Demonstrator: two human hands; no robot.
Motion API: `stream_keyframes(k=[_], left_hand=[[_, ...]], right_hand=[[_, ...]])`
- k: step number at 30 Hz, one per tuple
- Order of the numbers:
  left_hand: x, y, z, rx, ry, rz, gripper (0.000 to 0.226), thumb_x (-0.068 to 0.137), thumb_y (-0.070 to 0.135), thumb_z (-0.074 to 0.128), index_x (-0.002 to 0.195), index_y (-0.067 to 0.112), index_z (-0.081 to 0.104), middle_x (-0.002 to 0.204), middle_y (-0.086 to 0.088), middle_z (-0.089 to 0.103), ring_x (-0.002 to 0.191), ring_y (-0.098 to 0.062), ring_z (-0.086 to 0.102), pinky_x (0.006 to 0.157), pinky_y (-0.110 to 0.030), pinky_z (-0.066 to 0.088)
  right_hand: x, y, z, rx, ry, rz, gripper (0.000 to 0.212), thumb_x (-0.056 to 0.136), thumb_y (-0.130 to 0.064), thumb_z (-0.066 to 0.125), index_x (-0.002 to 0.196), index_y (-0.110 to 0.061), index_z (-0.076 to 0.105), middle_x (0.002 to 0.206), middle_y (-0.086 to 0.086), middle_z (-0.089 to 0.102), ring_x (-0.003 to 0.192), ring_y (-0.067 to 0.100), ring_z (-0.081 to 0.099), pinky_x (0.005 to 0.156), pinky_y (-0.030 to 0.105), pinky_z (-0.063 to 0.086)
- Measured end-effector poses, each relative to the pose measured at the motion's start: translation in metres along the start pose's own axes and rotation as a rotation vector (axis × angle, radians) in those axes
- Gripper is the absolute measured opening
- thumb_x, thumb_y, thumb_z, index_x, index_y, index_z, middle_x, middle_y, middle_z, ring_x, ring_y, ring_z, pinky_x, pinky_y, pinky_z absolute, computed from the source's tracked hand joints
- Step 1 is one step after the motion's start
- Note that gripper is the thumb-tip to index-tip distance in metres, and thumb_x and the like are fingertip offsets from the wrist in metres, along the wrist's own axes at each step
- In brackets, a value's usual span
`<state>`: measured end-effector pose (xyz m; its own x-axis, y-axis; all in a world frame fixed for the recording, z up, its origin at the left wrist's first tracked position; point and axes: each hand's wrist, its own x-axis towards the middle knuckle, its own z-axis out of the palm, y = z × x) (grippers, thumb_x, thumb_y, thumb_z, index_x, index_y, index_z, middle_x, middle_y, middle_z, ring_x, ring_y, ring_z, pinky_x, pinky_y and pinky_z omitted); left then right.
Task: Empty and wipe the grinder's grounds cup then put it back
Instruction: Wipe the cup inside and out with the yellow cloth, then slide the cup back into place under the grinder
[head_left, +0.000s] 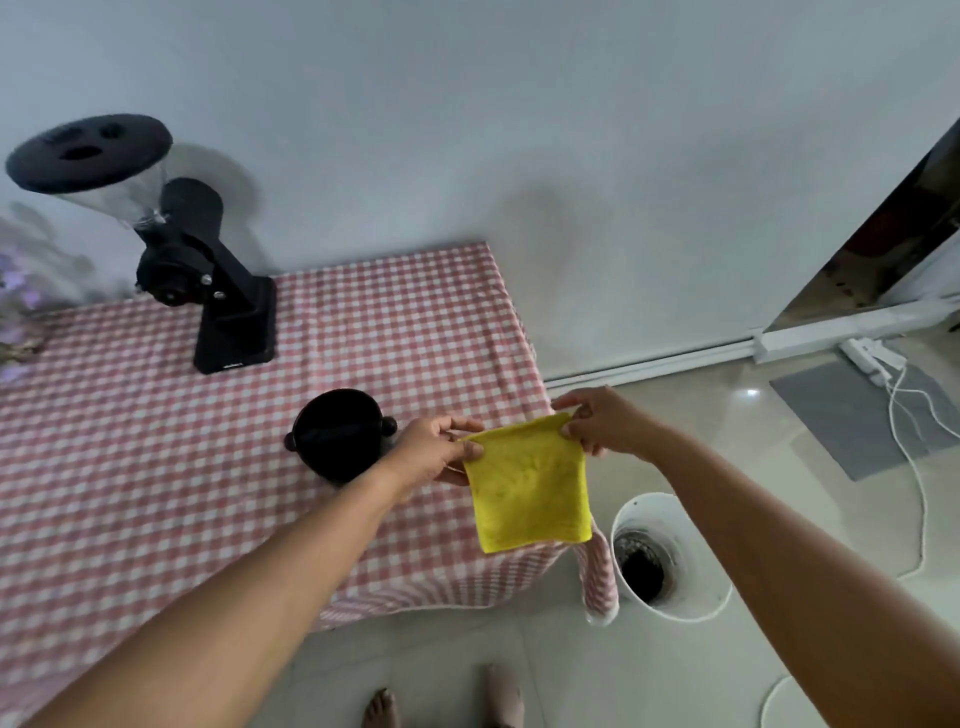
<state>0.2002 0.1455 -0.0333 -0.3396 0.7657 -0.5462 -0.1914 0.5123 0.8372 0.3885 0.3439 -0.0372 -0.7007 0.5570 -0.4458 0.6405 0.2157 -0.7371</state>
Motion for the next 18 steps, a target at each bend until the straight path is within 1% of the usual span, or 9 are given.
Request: stream_keyframes(k=[1,3,4,5,7,9,11,14,18], left_hand=[[0.007,-0.007,0.002,0.0,0.059,-0.019,0.03,0.088,-0.003,0.072,0.117,0.006,0.068,0.098,-0.013,0.074,0.074,-0.019,0.076,0.062,-0.032,0.064],[0.021,-0.017,0.005,0.029,0.175,-0.048,0.03,0.088,-0.006,0.07,0.117,0.001,0.069,0.091,-0.009,0.075,0.065,-0.014,0.074,0.055,-0.028,0.061],[0.03,-0.022,0.006,0.053,0.224,-0.06,0.029,0.088,-0.005,0.071,0.116,0.001,0.07,0.089,-0.009,0.075,0.066,-0.016,0.074,0.058,-0.032,0.063],[0.037,-0.024,0.006,0.085,0.268,-0.062,0.027,0.087,-0.004,0.072,0.113,0.002,0.073,0.089,-0.01,0.076,0.07,-0.019,0.075,0.065,-0.039,0.064],[0.046,-0.027,0.005,0.191,0.345,-0.038,0.02,0.084,0.002,0.077,0.102,0.01,0.078,0.089,-0.009,0.077,0.081,-0.025,0.075,0.08,-0.046,0.063],[0.056,-0.026,0.005,0.35,0.406,-0.009,0.017,0.08,0.012,0.082,0.089,0.026,0.078,0.09,-0.001,0.078,0.087,-0.02,0.074,0.086,-0.038,0.06],[0.062,-0.027,0.006,0.479,0.431,0.01,0.017,0.079,0.02,0.082,0.08,0.035,0.074,0.092,0.007,0.077,0.089,-0.012,0.07,0.083,-0.028,0.055],[0.07,-0.032,0.009,0.555,0.469,0.031,0.012,0.082,0.02,0.079,0.086,0.031,0.078,0.101,0.008,0.077,0.091,-0.009,0.066,0.08,-0.024,0.05],[0.073,-0.037,0.011,0.643,0.497,0.054,0.017,0.086,0.016,0.075,0.1,0.024,0.078,0.112,0.003,0.076,0.103,-0.016,0.068,0.086,-0.026,0.052]], right_hand=[[0.01,0.005,0.009,-0.016,0.034,0.021,0.035,0.086,0.004,0.065,0.118,-0.008,0.065,0.06,0.005,0.056,0.045,0.013,0.054,0.046,0.025,0.045],[0.025,0.011,0.024,-0.041,0.132,0.037,0.03,0.084,0.001,0.068,0.113,-0.005,0.068,0.066,0.003,0.058,0.056,0.019,0.057,0.056,0.031,0.049],[0.034,0.013,0.03,-0.055,0.188,0.039,0.028,0.082,-0.003,0.07,0.11,-0.007,0.07,0.071,0.003,0.06,0.065,0.021,0.059,0.062,0.033,0.05],[0.039,0.013,0.035,-0.073,0.242,0.042,0.025,0.081,-0.008,0.071,0.106,-0.012,0.072,0.076,0.001,0.062,0.073,0.022,0.06,0.066,0.032,0.049],[0.043,0.01,0.041,-0.107,0.298,0.05,0.022,0.08,-0.015,0.069,0.101,-0.02,0.073,0.085,0.001,0.066,0.082,0.023,0.063,0.067,0.027,0.043],[0.05,0.009,0.043,-0.152,0.294,0.076,0.021,0.08,-0.018,0.066,0.1,-0.023,0.072,0.094,0.004,0.07,0.088,0.025,0.064,0.068,0.027,0.043],[0.055,0.01,0.045,-0.204,0.277,0.113,0.021,0.081,-0.019,0.063,0.1,-0.024,0.071,0.1,0.005,0.07,0.092,0.027,0.064,0.068,0.028,0.043],[0.06,0.013,0.047,-0.242,0.279,0.131,0.024,0.082,-0.017,0.059,0.102,-0.025,0.071,0.105,0.006,0.07,0.095,0.028,0.064,0.068,0.028,0.042],[0.06,0.017,0.051,-0.225,0.3,0.114,0.033,0.089,-0.019,0.055,0.12,-0.027,0.063,0.114,0.007,0.069,0.102,0.029,0.064,0.076,0.032,0.049]])
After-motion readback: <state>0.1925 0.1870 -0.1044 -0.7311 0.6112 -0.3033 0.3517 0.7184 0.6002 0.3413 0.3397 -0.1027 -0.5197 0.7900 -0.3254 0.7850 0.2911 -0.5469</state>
